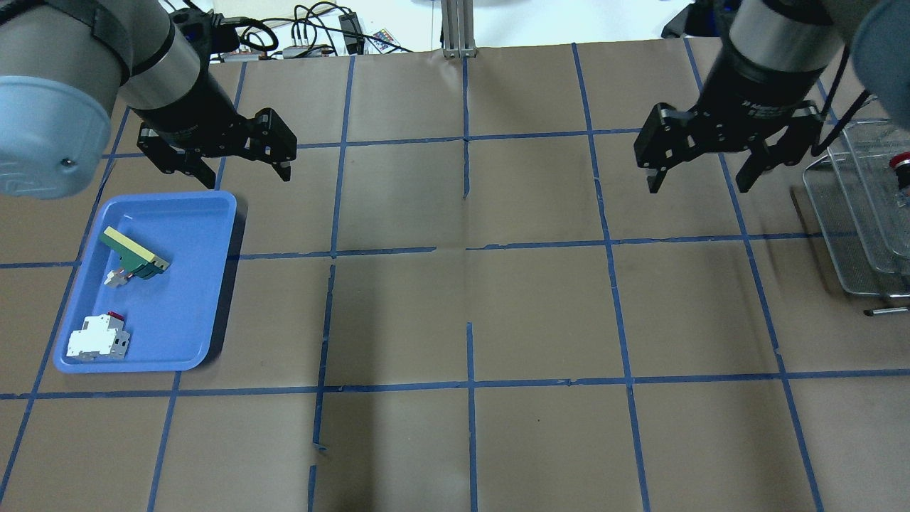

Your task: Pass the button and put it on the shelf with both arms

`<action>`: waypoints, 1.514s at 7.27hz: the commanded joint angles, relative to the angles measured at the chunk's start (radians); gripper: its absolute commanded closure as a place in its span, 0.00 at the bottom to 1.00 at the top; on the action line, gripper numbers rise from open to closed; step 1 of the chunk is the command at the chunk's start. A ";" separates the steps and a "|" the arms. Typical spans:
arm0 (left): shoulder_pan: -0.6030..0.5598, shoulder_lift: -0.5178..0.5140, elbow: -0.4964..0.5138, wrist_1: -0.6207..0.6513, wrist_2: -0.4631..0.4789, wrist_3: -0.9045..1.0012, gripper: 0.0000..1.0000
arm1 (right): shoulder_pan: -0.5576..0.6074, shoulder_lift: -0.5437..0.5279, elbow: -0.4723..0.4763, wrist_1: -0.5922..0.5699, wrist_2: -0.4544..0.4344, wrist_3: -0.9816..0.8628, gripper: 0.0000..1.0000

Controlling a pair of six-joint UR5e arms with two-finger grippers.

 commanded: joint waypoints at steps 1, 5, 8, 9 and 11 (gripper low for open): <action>-0.001 0.001 0.000 -0.001 -0.013 -0.001 0.00 | 0.048 -0.108 0.083 0.004 0.003 0.030 0.00; -0.003 0.011 -0.003 -0.003 -0.010 -0.001 0.00 | -0.053 -0.132 0.111 0.018 0.001 0.017 0.00; -0.004 0.011 0.006 -0.003 -0.010 -0.001 0.00 | -0.067 -0.145 0.108 0.041 0.003 0.028 0.00; -0.003 0.008 0.008 -0.003 -0.010 -0.001 0.00 | -0.063 -0.142 0.109 0.041 0.004 0.028 0.00; -0.003 0.016 0.005 -0.003 -0.007 -0.001 0.00 | -0.058 -0.141 0.109 0.041 0.009 0.022 0.00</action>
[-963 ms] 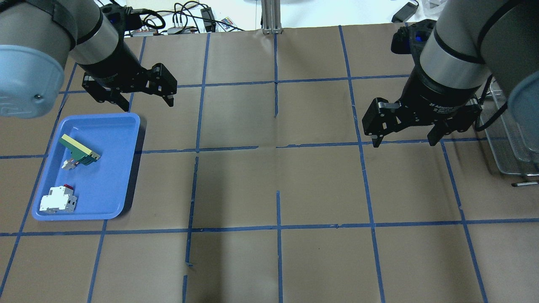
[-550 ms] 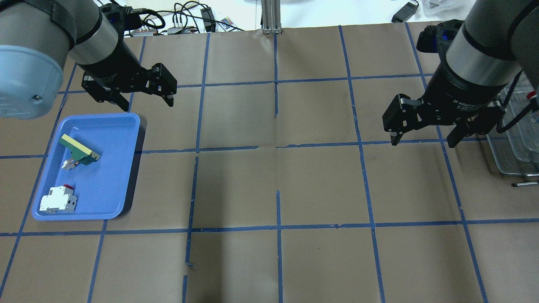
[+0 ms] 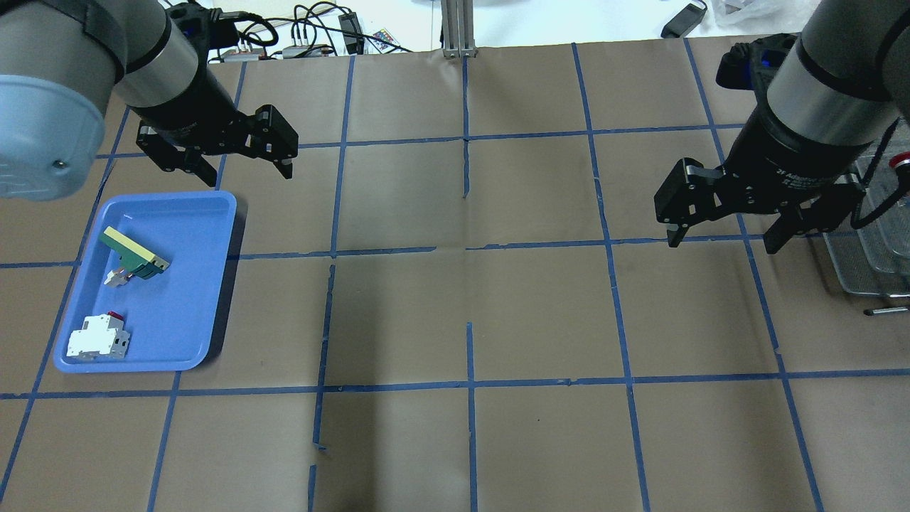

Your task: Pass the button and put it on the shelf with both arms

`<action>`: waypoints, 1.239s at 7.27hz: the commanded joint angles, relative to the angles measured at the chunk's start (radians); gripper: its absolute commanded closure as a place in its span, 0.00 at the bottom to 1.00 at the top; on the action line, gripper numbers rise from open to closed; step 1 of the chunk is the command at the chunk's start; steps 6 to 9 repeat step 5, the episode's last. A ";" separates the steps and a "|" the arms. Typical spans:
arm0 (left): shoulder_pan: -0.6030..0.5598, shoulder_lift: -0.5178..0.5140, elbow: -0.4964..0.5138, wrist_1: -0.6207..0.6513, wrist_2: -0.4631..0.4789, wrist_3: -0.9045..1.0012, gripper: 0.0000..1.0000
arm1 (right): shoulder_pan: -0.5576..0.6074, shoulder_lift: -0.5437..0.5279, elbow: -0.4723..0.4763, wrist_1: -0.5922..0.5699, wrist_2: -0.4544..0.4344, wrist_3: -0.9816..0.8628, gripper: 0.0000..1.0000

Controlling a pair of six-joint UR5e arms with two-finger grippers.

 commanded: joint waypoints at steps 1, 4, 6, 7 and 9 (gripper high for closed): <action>0.001 0.002 -0.001 0.000 0.003 0.000 0.00 | 0.012 0.002 0.001 -0.001 0.002 -0.009 0.00; 0.005 -0.003 0.008 0.000 0.003 0.000 0.00 | 0.014 0.002 0.005 -0.003 0.003 -0.012 0.00; 0.005 -0.003 0.006 0.000 0.003 0.000 0.00 | 0.013 0.002 0.005 -0.003 0.009 -0.011 0.00; 0.005 -0.003 0.006 0.000 0.003 0.000 0.00 | 0.013 0.002 0.005 -0.003 0.009 -0.011 0.00; 0.005 -0.003 0.006 0.000 0.003 0.000 0.00 | 0.013 0.002 0.005 -0.003 0.009 -0.011 0.00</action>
